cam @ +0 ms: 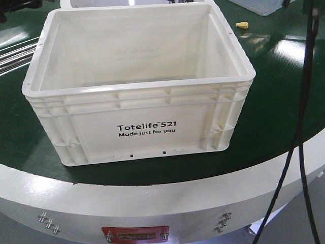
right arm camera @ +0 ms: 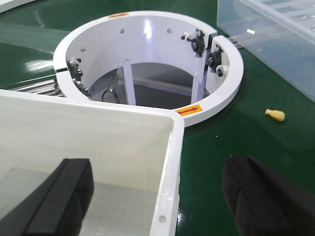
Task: Place moving items into box and shelve
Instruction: 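Open both grippers to drop the balls into the tote, then lower both grippers onto the tote's side rims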
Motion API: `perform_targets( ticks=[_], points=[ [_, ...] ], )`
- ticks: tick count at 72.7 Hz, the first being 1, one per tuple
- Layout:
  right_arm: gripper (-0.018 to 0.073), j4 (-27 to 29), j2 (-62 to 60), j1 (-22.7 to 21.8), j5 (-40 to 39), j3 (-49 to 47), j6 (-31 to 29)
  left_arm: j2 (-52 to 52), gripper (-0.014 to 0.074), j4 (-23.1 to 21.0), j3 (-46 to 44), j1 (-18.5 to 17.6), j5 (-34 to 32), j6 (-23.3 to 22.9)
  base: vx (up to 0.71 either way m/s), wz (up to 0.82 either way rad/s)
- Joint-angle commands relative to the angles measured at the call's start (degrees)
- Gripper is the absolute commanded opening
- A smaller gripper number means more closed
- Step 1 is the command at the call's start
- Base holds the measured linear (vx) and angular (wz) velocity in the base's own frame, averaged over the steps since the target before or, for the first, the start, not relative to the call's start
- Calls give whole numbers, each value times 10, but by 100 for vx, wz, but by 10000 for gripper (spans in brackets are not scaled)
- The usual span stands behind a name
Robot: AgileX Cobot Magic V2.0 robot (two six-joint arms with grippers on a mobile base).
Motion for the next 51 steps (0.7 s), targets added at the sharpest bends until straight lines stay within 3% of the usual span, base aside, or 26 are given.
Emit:
perform_targets(
  ticks=[1, 21, 36, 51],
  points=[
    [590, 4, 12, -2, 21, -65, 13, 16, 587, -4, -60, 0, 23, -22, 0, 0],
    [573, 3, 91, -2, 107, -117, 34, 80, 587, -3, -90, 0, 106, -85, 0, 0],
    [551, 5, 116, -2, 149, -117, 34, 95, 587, -1, -90, 0, 157, -88, 0, 0],
    [551, 13, 132, -2, 167, -117, 34, 96, 587, 33, -90, 0, 187, -102, 0, 0]
  ],
)
